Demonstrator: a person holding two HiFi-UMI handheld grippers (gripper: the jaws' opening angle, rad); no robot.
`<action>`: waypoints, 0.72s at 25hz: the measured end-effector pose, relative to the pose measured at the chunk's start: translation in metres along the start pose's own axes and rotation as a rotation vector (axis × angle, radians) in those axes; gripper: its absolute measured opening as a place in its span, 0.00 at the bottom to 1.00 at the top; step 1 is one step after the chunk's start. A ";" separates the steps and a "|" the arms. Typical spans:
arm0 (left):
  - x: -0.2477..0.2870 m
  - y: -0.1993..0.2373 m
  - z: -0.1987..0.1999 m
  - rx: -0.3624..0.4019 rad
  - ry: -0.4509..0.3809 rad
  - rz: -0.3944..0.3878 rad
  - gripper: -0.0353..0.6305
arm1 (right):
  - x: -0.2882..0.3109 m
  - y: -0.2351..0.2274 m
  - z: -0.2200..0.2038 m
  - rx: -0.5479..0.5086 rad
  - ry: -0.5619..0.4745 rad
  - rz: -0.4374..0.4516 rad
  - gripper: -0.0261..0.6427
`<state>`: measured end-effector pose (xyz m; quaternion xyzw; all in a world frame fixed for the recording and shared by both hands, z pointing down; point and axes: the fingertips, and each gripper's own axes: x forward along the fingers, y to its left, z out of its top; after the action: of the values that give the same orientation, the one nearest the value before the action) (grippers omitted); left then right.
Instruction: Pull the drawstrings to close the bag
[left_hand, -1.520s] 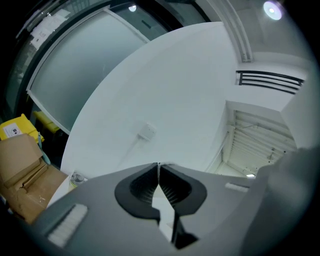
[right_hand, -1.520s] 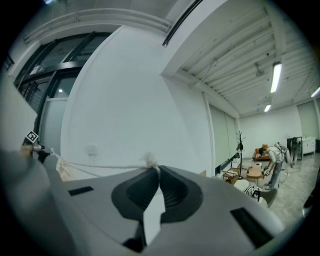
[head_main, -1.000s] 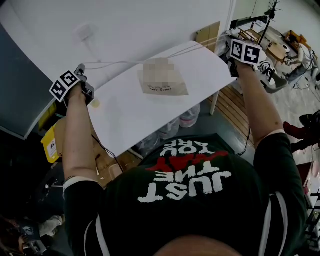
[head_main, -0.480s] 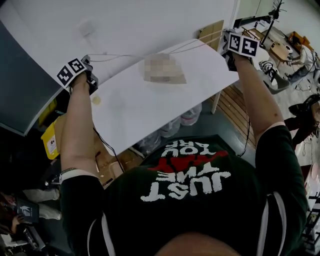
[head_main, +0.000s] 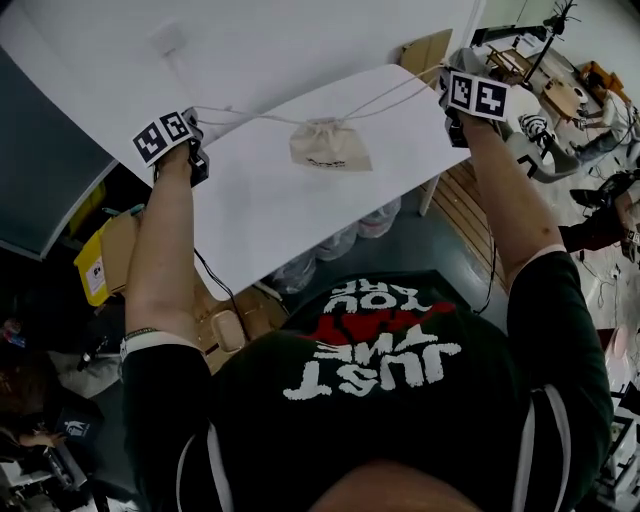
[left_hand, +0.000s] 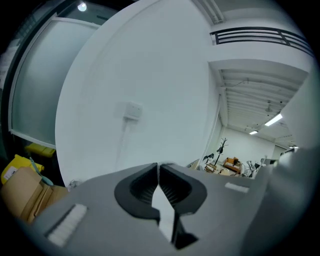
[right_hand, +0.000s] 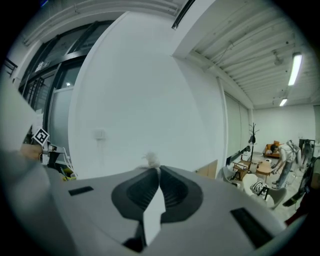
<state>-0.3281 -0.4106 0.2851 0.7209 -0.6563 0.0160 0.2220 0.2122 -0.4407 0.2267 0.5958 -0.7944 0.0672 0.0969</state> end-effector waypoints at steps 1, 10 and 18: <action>0.002 0.003 -0.009 -0.006 0.013 0.000 0.07 | 0.002 0.001 -0.008 0.000 0.015 0.004 0.06; -0.014 0.028 -0.091 -0.091 0.085 -0.006 0.07 | -0.008 0.014 -0.086 0.045 0.115 0.050 0.05; -0.058 0.052 -0.200 -0.217 0.180 0.011 0.07 | -0.035 0.040 -0.177 0.114 0.241 0.115 0.05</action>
<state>-0.3320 -0.2902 0.4632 0.6847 -0.6356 0.0110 0.3565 0.1966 -0.3575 0.3910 0.5413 -0.8048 0.1886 0.1537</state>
